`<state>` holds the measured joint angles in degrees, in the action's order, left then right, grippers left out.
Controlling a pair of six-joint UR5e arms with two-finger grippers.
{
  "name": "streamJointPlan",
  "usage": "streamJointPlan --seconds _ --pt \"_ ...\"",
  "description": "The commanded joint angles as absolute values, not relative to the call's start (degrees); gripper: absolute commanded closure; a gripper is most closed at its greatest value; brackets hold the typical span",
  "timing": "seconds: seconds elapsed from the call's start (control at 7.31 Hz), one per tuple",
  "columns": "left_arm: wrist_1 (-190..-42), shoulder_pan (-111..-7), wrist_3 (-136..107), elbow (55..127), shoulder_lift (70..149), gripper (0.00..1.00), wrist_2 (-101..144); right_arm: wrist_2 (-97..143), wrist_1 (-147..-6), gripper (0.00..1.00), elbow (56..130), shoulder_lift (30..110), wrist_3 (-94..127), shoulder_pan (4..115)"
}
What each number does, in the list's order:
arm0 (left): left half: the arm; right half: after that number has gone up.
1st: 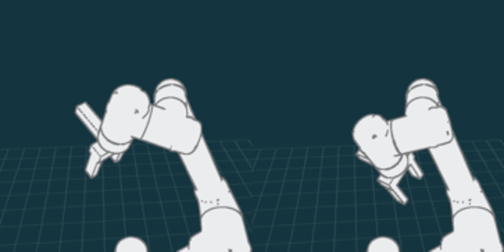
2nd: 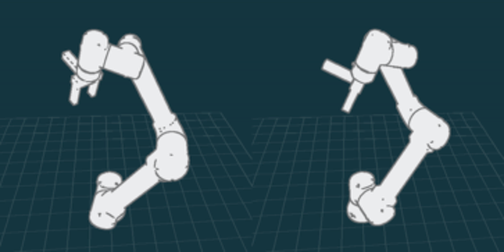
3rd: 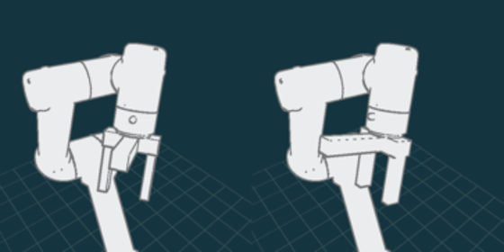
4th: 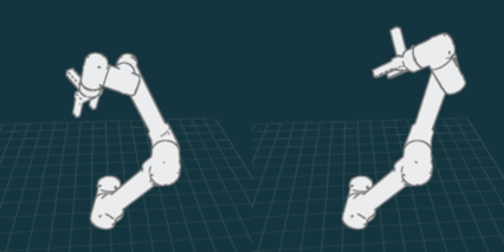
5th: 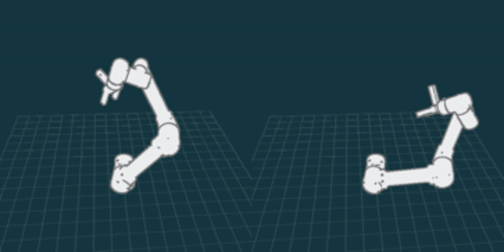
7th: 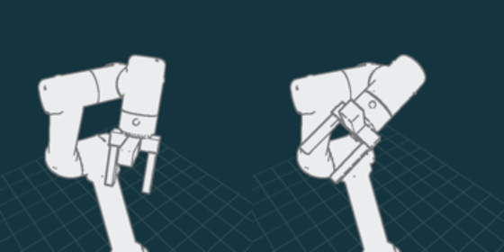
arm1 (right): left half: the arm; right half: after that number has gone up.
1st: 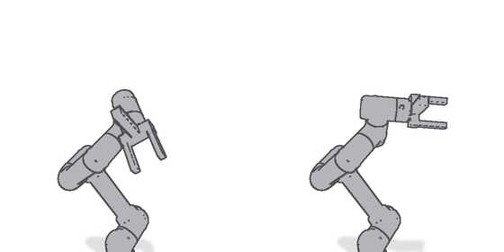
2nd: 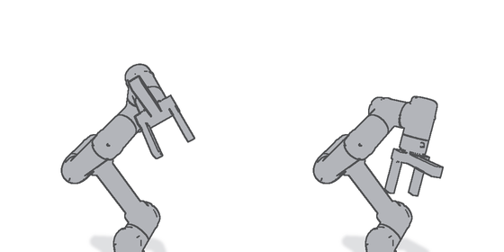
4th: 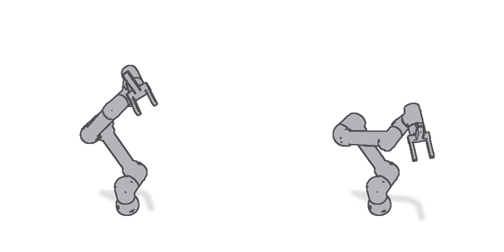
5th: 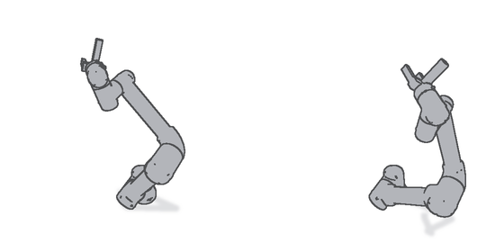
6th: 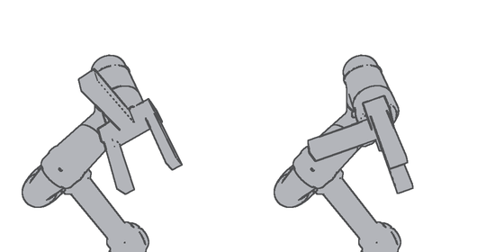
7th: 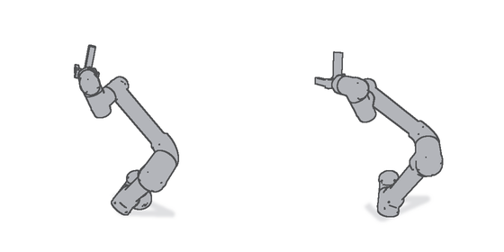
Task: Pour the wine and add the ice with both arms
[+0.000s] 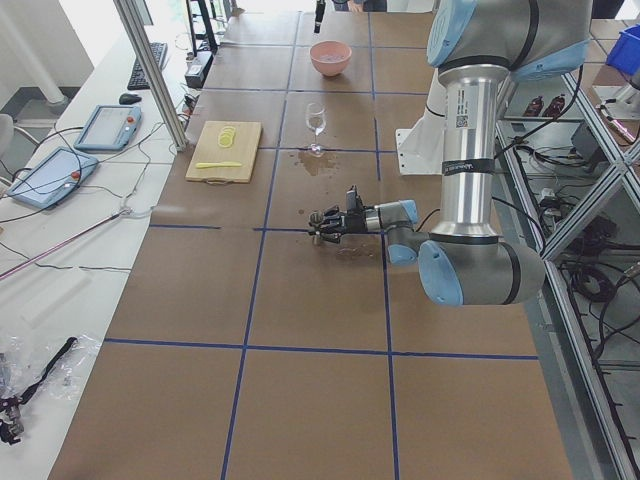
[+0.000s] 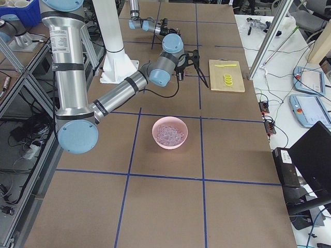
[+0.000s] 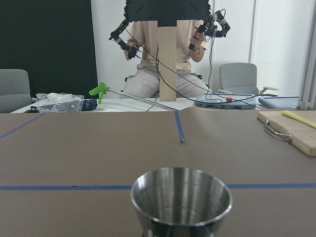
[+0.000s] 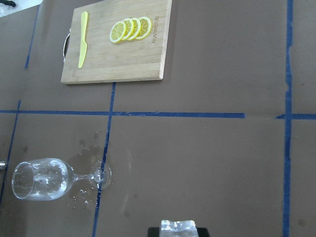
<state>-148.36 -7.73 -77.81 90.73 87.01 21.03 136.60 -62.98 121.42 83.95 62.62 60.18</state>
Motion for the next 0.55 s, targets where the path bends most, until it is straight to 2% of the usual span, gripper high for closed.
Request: streamJointPlan --seconds 0.0,0.14,0.41 --pt "-148.4 -7.7 -77.4 90.8 87.0 0.08 21.2 136.4 -63.0 1.00 120.6 80.3 65.6 58.3" --pt "-148.4 -7.9 -77.3 91.5 87.0 0.00 22.9 135.5 -63.1 1.00 120.4 78.9 67.5 56.8" --pt "-146.0 -8.2 -76.7 95.9 86.1 0.00 28.7 128.5 -63.2 1.00 120.2 75.7 71.5 51.1"
